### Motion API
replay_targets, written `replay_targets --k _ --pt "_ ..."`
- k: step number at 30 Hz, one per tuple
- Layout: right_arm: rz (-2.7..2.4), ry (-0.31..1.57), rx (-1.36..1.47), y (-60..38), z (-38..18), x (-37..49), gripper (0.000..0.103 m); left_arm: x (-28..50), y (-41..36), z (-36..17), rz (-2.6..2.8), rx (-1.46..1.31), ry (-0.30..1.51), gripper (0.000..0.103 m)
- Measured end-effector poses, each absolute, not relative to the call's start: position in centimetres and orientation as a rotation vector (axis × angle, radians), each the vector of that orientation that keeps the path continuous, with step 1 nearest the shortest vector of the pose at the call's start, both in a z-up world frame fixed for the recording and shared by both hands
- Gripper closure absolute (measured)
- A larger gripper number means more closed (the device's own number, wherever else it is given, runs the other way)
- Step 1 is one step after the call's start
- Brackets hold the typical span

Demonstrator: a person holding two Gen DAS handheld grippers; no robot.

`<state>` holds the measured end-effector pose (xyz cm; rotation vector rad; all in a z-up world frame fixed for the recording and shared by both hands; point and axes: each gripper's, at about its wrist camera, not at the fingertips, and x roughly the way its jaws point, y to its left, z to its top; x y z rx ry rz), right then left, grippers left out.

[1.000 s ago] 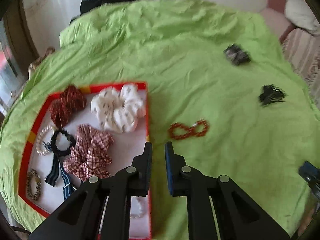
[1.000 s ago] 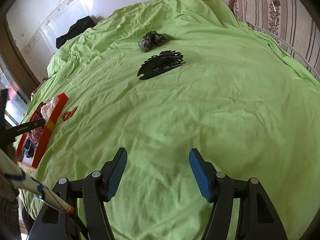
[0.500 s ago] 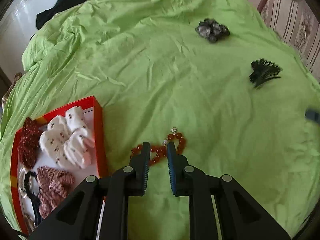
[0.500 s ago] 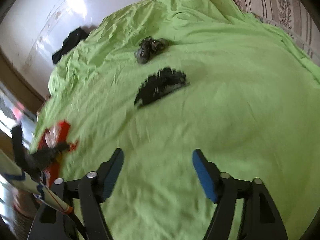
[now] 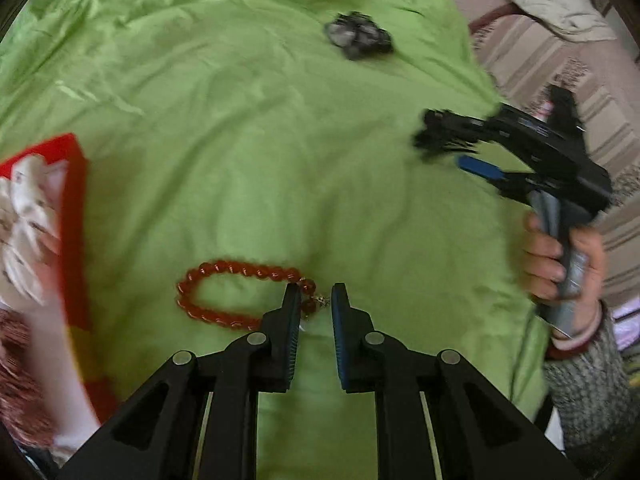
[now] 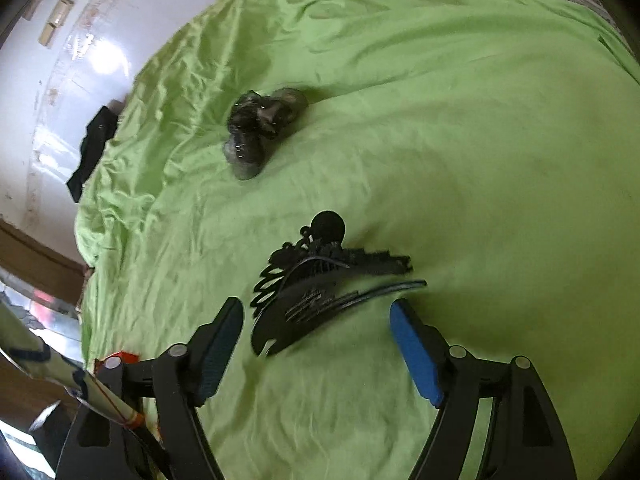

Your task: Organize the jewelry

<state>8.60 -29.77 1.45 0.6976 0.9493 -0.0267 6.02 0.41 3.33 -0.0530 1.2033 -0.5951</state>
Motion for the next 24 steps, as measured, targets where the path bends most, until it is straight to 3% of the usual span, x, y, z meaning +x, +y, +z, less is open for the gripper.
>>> replay_targets --k 1,3,5,11,12,16,24 --pt "-0.023 0.947 0.697 -29.9 1.5 8.4 0.048 5.6 0.1 3.4 -0.61 -0.053 1.201 0.089" --pt "0.019 0.95 0.718 -30.2 1.5 7.9 0.062 4.8 -0.4 3.7 -0.636 -0.039 1.187 0.089" --pt "-0.032 0.954 0.68 -30.7 1.7 6.6 0.063 4.0 -0.4 4.3 -0.633 -0.016 1.159 0.089" --pt "-0.065 0.936 0.691 -32.9 0.9 3.4 0.063 2.9 1.5 5.2 -0.554 0.021 1.081 0.075" --pt "-0.056 0.927 0.706 -33.1 0.9 3.0 0.062 3.0 2.1 5.2 -0.539 0.01 1.074 0.074" --pt "-0.021 0.865 0.73 -33.2 1.9 1.9 0.039 4.3 3.5 4.8 -0.475 -0.028 1.074 0.074" --pt "0.015 0.797 0.662 -31.6 4.2 1.7 0.028 5.8 3.7 3.4 -0.44 -0.033 1.097 0.072"
